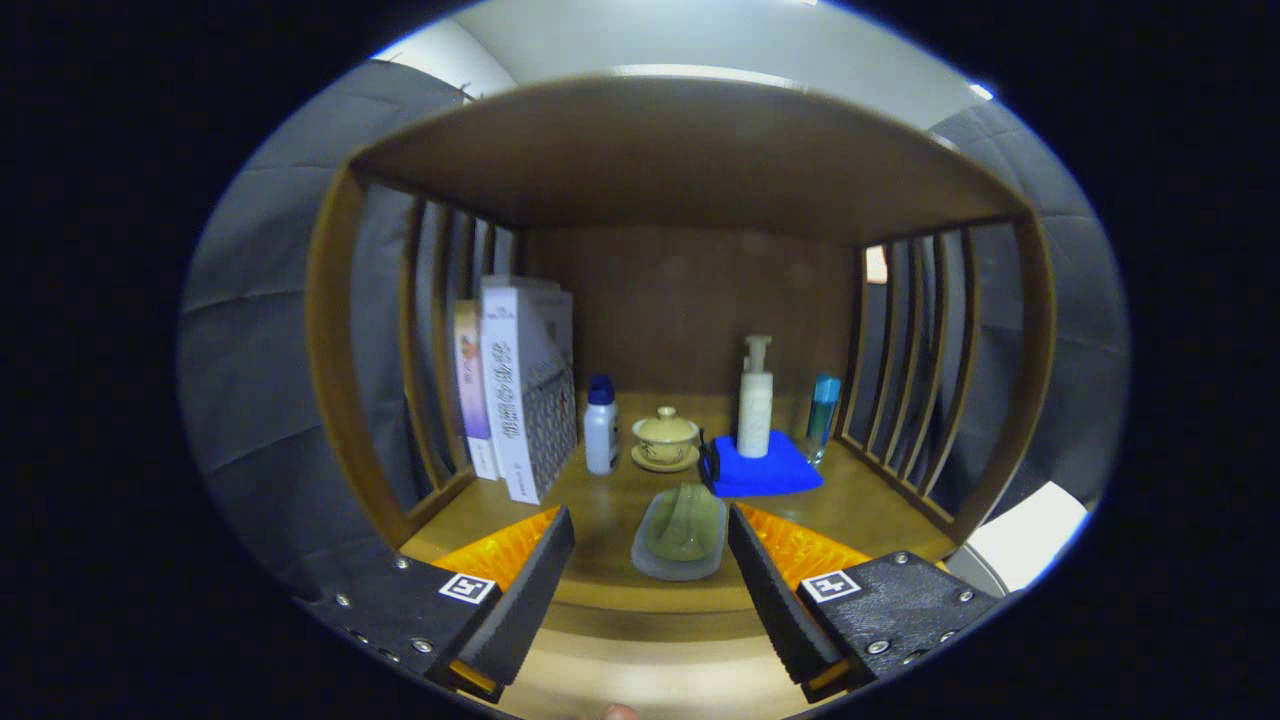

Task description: Pull open the drawer, take out the items inside it, and place them on the countertop above the cabinet.

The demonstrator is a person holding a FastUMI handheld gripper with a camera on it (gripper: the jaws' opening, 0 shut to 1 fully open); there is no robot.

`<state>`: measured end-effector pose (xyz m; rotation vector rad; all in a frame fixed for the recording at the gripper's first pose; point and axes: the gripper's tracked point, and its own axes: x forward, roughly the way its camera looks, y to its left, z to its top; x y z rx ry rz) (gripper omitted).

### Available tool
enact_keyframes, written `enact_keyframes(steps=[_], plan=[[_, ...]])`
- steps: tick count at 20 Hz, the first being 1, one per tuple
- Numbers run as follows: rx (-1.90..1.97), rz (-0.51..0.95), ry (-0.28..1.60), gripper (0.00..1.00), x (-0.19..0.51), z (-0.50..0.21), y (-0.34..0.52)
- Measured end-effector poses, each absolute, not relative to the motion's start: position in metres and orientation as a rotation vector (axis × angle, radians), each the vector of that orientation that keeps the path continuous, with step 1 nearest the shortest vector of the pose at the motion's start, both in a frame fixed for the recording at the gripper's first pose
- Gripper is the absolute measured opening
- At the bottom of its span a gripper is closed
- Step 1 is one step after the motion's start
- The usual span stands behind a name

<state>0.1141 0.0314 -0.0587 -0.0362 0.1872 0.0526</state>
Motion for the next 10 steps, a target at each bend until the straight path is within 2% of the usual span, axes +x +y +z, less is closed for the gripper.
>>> enact_keyframes(steps=[5, 10], plan=[[-0.052, 0.091, 0.022, 0.95, 0.021, -0.036, 0.043], [-0.035, 0.134, -0.075, 0.95, -0.056, -0.061, 0.06]])
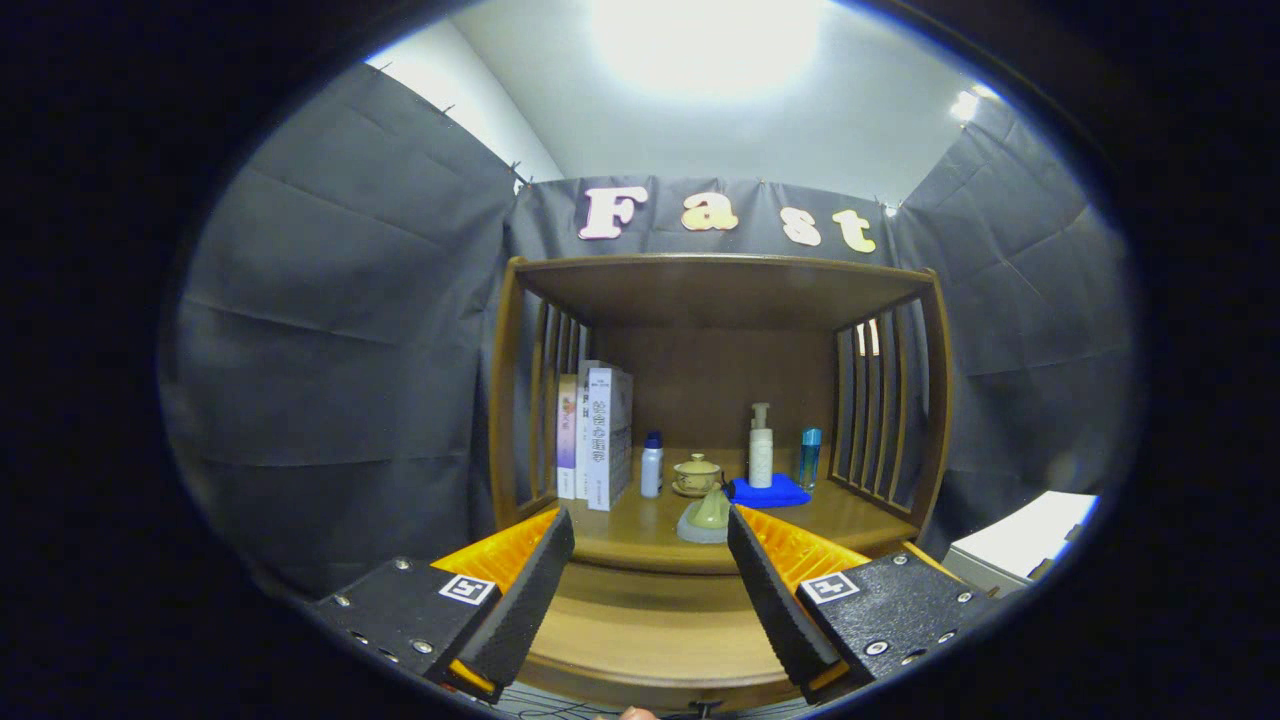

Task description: Pull open the drawer, take out the items inside it, and place them on the countertop above the cabinet.

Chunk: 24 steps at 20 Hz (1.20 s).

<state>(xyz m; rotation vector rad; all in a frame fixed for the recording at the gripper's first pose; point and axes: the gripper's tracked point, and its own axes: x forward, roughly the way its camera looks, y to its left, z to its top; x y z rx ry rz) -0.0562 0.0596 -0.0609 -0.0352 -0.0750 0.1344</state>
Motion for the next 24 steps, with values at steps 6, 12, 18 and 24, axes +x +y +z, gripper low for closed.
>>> enact_keyframes(steps=[6, 12, 18, 24], plan=[[-0.034, 0.047, 0.038, 0.95, -0.104, -0.149, 0.038], [-0.026, 0.011, 0.168, 0.95, -0.108, -0.207, 0.03], [-0.026, -0.035, 0.225, 0.95, -0.092, -0.238, 0.012], [0.036, -0.05, 0.28, 0.95, -0.079, -0.269, -0.001]])
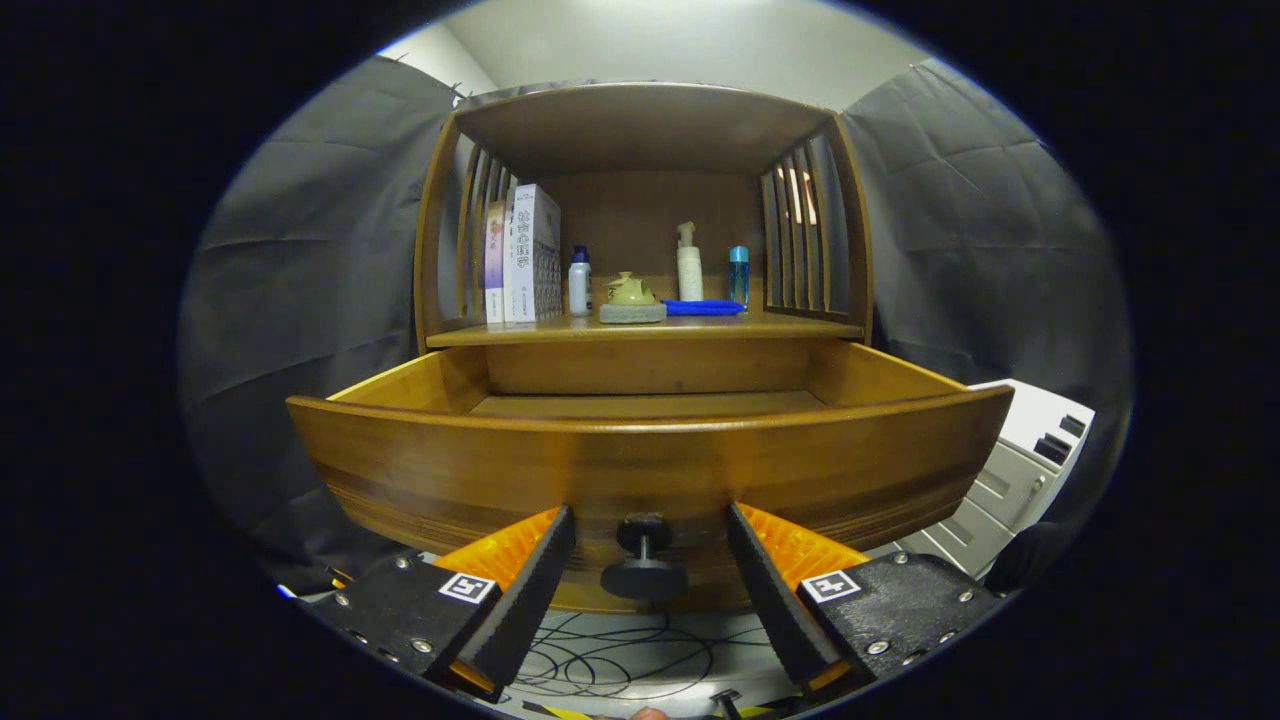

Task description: Pull open the drawer, take out the items inside it, and place them on the countertop above the cabinet.

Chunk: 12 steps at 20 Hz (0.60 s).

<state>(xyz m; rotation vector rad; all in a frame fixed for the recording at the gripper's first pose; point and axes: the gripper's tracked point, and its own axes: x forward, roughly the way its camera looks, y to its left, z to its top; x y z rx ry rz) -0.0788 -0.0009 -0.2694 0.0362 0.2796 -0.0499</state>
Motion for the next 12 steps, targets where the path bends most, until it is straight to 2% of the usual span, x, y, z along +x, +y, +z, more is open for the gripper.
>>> enact_keyframes(steps=[12], plan=[[0.01, 0.001, 0.299, 0.93, -0.036, -0.264, -0.006]])
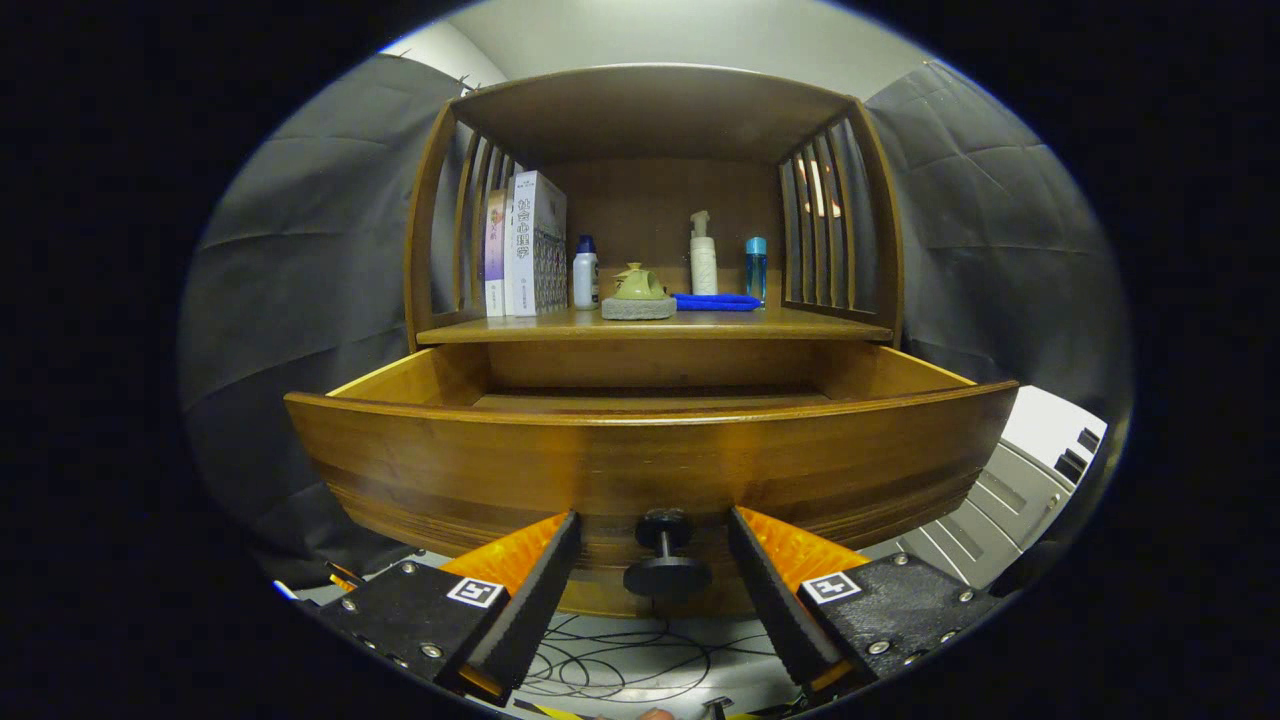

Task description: Pull open the drawer, take out the items inside it, and place them on the countertop above the cabinet.

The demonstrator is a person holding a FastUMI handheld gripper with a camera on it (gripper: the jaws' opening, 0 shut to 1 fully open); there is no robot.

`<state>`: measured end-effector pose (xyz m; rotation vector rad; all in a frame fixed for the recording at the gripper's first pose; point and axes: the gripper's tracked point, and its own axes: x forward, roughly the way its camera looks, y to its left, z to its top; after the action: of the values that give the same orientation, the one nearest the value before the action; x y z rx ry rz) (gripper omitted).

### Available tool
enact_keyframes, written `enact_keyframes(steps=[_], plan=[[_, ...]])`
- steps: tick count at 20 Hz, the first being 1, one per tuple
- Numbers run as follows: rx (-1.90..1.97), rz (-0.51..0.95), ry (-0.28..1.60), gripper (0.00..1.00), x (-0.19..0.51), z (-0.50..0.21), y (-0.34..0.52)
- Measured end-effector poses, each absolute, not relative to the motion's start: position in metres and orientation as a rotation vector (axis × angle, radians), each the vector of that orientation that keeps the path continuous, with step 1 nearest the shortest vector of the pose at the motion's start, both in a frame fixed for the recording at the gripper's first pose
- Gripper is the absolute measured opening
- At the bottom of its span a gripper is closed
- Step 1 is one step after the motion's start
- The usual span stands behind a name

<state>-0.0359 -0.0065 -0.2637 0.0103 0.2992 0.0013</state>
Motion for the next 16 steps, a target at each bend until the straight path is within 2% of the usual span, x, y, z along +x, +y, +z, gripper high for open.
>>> enact_keyframes(steps=[16], plan=[[-0.009, 0.002, 0.215, 0.92, 0.077, -0.255, -0.017]])
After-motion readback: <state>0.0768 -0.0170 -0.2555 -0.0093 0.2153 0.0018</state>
